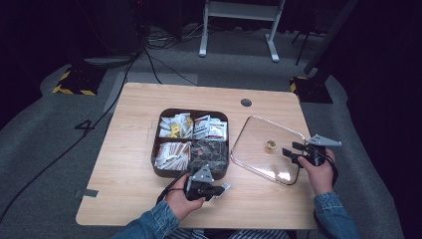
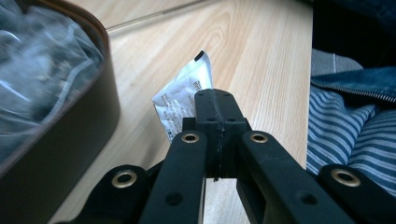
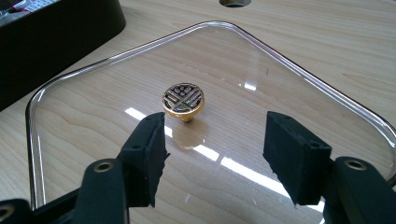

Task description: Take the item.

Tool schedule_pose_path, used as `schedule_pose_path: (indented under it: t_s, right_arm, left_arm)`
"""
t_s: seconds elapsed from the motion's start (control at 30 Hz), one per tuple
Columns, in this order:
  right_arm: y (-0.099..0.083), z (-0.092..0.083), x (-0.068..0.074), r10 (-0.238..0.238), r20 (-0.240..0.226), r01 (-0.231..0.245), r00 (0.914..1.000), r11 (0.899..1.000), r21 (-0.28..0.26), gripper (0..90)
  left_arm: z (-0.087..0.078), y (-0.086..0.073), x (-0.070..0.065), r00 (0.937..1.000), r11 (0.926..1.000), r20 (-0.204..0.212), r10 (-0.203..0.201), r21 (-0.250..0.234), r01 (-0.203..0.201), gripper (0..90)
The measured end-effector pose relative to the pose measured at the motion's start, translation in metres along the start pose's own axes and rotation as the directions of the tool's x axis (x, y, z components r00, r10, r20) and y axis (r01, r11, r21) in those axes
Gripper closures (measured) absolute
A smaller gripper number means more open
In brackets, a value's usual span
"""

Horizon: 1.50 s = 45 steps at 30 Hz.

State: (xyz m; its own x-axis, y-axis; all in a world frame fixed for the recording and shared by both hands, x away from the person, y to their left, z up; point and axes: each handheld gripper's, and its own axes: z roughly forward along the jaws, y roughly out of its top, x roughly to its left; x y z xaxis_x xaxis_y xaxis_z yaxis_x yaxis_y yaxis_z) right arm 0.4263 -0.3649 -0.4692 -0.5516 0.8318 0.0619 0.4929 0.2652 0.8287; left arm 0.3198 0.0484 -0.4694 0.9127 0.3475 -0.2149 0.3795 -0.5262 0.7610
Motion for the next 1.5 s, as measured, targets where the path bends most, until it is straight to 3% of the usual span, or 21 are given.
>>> schedule_pose_path:
  t_s: [0.43, 0.53, 0.7, 0.97, 1.5]
  right_arm:
    - [-0.001, 0.002, 0.001, 0.005, -0.004, -0.005, 1.0, 1.0, 0.007, 39.7]
    - [-0.002, 0.002, 0.001, 0.003, -0.004, -0.003, 1.0, 1.0, 0.008, 39.5]
    - [-0.001, 0.002, 0.001, 0.004, -0.004, -0.004, 1.0, 1.0, 0.007, 39.4]
    - [-0.001, 0.003, 0.001, 0.001, -0.005, -0.001, 1.0, 1.0, 0.007, 39.1]
    - [0.001, 0.006, 0.003, 0.003, -0.006, -0.003, 1.0, 1.0, 0.002, 36.6]
  left_arm:
    - [0.009, -0.002, -0.001, 0.9999, 0.9994, 0.016, 0.002, 0.034, -0.003, 89.8]
    - [0.011, -0.002, -0.001, 0.9999, 0.9994, 0.017, 0.0, 0.036, -0.001, 78.0]
    - [0.011, -0.002, -0.002, 1.0, 0.9998, 0.008, 0.004, 0.02, -0.004, 64.8]
    - [-0.001, 0.002, -0.003, 0.9999, 0.9994, -0.013, -0.011, -0.033, 0.01, 61.5]
    - [-0.016, 0.007, -0.004, 0.9987, 0.9953, -0.046, -0.021, -0.095, 0.017, 56.5]
